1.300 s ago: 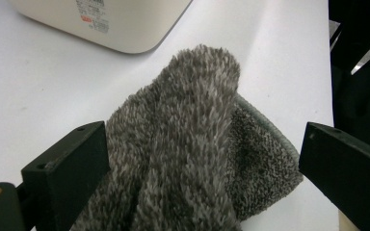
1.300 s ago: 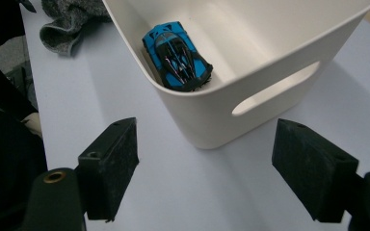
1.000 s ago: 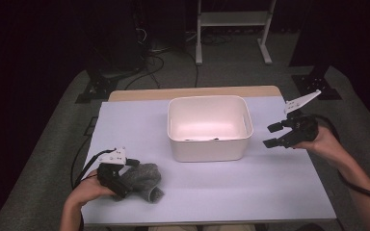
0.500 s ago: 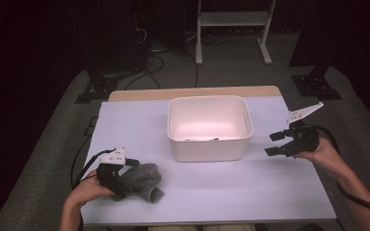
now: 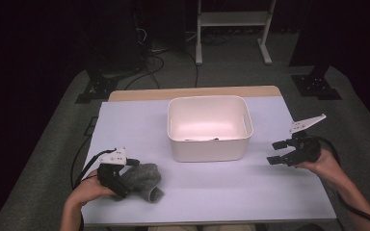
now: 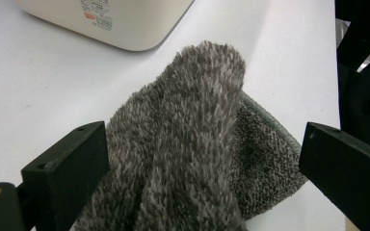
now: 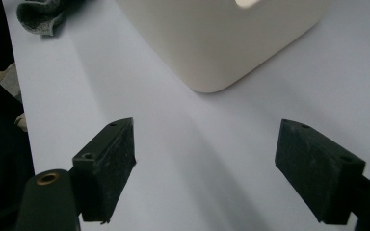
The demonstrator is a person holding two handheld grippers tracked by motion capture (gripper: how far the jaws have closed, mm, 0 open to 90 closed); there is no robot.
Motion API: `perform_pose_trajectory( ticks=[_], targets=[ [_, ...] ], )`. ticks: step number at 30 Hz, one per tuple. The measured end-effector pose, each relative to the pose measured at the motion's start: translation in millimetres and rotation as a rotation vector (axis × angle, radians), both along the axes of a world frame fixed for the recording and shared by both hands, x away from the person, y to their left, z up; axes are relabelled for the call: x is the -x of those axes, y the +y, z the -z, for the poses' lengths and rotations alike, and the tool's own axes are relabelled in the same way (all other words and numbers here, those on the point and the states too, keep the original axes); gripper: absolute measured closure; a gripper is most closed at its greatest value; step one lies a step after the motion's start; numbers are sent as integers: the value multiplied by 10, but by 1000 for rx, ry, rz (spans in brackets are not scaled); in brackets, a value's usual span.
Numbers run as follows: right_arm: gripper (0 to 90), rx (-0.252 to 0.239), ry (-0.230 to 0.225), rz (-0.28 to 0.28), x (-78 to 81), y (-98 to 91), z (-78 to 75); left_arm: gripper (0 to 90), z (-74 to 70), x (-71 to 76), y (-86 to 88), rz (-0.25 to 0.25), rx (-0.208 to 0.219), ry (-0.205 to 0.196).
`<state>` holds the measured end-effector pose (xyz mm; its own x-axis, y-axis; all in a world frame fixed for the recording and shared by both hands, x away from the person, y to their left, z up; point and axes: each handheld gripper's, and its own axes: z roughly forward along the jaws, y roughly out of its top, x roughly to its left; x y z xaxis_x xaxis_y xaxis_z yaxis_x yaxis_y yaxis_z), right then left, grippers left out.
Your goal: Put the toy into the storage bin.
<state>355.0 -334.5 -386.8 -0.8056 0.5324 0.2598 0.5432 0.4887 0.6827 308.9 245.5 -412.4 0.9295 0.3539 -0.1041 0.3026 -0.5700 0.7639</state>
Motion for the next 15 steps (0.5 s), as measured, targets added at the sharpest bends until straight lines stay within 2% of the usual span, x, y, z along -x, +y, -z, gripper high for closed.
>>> perform_pose_trajectory(
  ticks=[15],
  targets=[
    [194, -15, 9, 27, 174, -47, 219, 28, -9, 6, -20, 6, -6, -4]
  ],
)
